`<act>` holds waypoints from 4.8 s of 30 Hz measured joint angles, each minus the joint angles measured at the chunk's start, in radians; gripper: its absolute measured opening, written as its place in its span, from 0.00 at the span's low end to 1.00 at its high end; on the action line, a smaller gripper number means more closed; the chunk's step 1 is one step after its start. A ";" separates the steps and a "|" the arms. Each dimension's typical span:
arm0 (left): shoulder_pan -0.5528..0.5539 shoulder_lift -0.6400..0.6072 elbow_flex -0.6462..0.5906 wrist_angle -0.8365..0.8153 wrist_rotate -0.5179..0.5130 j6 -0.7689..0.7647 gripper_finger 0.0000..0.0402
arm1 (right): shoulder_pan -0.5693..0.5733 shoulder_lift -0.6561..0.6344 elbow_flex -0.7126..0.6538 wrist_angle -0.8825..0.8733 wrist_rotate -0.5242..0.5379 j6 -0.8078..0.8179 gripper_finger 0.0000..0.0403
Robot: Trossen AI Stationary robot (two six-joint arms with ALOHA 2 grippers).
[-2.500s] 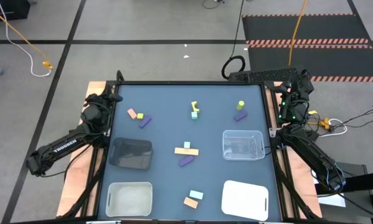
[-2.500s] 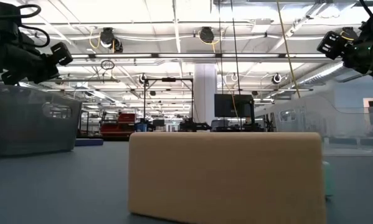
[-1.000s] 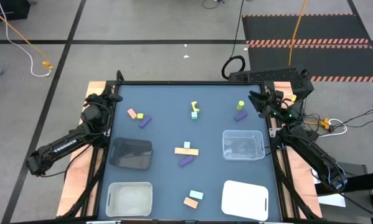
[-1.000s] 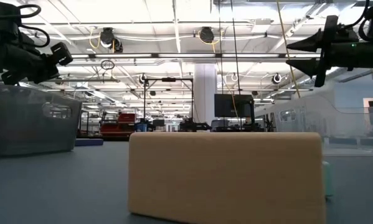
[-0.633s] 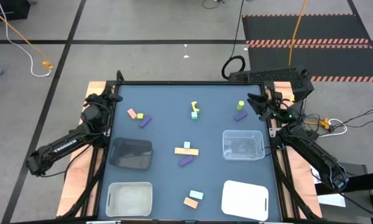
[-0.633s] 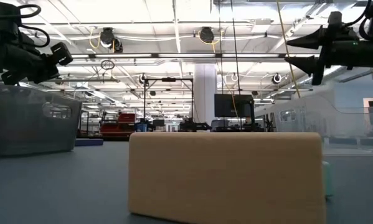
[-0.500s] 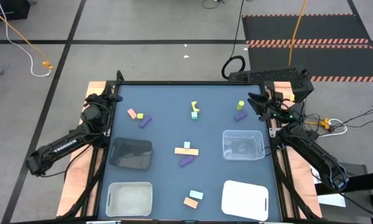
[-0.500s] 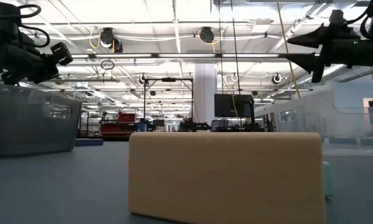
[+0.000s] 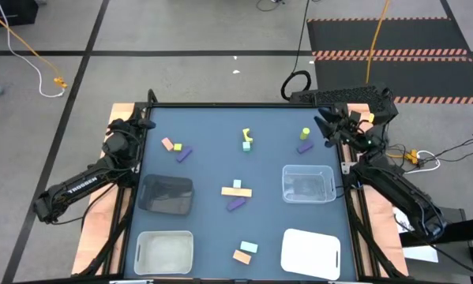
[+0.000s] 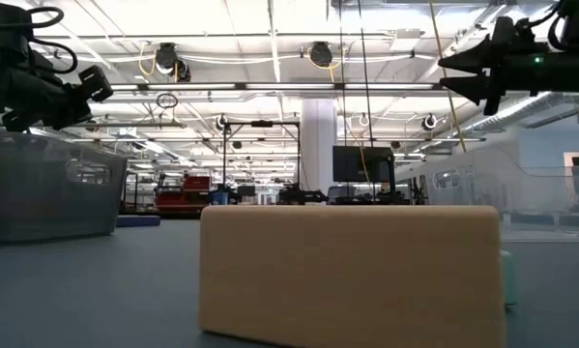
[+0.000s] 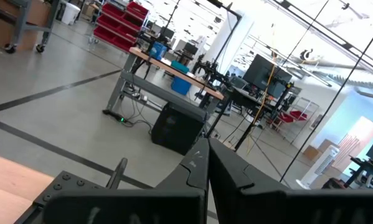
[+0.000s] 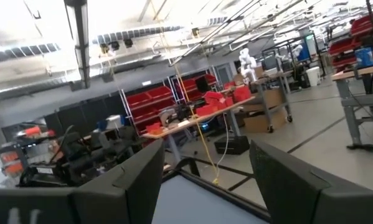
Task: Sort & place blocks by color
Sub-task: Put the right green block into the transparent bin
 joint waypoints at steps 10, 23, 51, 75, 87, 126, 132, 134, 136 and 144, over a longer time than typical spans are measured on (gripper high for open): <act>0.000 0.000 0.000 0.000 0.000 0.000 0.02 | 0.000 0.152 0.276 -0.367 0.037 -0.163 0.57; 0.000 0.000 0.000 0.000 0.000 0.000 0.02 | 0.001 0.415 0.486 -1.069 0.413 -0.124 0.57; 0.000 0.000 0.000 0.000 0.000 0.000 0.02 | 0.304 0.844 0.486 -0.987 0.729 -0.071 0.55; 0.000 0.000 0.000 0.000 0.000 0.000 0.02 | 0.308 0.811 0.484 -0.858 0.724 -0.101 0.27; 0.000 0.000 0.000 0.000 0.000 0.000 0.02 | 0.444 0.600 0.484 -0.363 0.488 -0.184 0.27; 0.000 0.001 0.000 0.000 0.000 0.000 0.02 | 0.980 0.631 0.486 -0.757 0.359 0.453 0.27; 0.000 0.001 0.000 0.000 0.000 0.000 0.02 | 0.989 0.543 0.510 -1.038 0.447 0.458 0.27; 0.000 0.001 0.000 0.000 0.000 0.000 0.02 | 0.988 0.514 0.510 -1.069 0.443 0.458 0.27; 0.000 0.001 0.000 0.000 0.000 0.000 0.02 | 0.988 0.486 0.511 -1.104 0.405 0.458 0.27; 0.000 0.001 0.000 0.000 0.000 0.000 0.02 | 0.988 0.453 0.512 -1.357 0.395 0.504 0.27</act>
